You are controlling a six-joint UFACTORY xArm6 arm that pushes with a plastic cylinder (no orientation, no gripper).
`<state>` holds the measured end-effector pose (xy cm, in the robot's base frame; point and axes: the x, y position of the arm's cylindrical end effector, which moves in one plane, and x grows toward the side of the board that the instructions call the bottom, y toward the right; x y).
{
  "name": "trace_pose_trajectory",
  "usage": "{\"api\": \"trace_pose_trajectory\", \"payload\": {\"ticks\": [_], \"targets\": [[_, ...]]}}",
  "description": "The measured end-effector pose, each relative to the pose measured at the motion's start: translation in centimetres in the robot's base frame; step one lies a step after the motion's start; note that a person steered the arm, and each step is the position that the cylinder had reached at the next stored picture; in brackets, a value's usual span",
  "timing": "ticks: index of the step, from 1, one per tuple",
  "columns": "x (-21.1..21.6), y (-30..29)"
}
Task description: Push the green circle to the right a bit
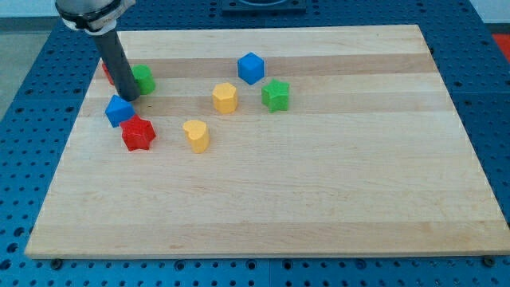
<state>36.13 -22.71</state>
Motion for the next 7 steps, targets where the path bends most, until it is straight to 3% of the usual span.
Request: {"api": "trace_pose_trajectory", "payload": {"ticks": [3,7], "targets": [[-0.1,-3.0],[-3.8,3.4]]}}
